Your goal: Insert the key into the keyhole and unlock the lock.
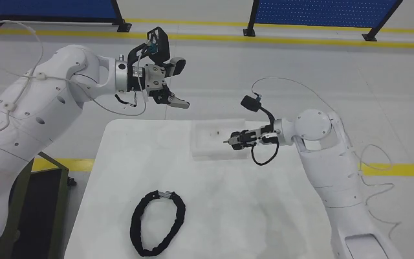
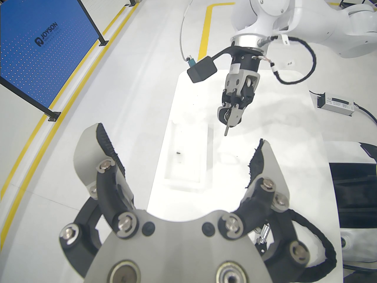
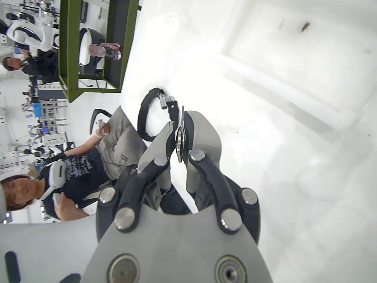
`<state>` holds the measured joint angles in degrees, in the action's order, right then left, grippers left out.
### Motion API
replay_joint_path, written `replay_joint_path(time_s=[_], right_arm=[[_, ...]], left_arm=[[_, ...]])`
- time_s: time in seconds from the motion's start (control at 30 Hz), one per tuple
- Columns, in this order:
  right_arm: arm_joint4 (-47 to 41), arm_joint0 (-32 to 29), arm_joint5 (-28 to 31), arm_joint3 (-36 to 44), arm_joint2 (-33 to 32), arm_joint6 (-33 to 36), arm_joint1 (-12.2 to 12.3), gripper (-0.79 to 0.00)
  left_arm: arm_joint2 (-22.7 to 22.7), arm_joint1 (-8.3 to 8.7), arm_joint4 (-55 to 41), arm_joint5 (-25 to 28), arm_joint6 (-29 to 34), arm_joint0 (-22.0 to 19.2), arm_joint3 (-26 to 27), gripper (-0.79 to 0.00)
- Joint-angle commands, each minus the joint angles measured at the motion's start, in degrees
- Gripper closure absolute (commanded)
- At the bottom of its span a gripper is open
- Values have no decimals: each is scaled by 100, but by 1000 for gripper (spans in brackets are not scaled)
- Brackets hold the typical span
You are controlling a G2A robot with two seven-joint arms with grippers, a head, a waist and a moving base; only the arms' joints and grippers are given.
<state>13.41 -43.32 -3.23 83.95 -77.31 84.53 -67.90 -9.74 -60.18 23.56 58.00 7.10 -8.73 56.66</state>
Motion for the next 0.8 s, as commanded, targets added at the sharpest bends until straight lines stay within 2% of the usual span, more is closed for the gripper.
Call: replay_joint_path(time_s=[0.0,0.23,0.37,0.6,0.77], right_arm=[[-219,-5,-224,79,-152,196,37,0],[-1123,35,-1014,376,-444,347,172,0],[-1393,95,-1278,604,-483,347,300,0],[-1959,29,-1308,760,-552,345,547,0],[-1988,11,-1313,760,-559,339,557,0]], left_arm=[[0,0,-5,0,5,0,0,-785],[0,0,-5,0,5,0,0,-785],[0,0,-5,0,5,0,0,-785],[0,0,-5,0,5,0,0,-785],[0,0,-5,0,5,0,0,-785]])
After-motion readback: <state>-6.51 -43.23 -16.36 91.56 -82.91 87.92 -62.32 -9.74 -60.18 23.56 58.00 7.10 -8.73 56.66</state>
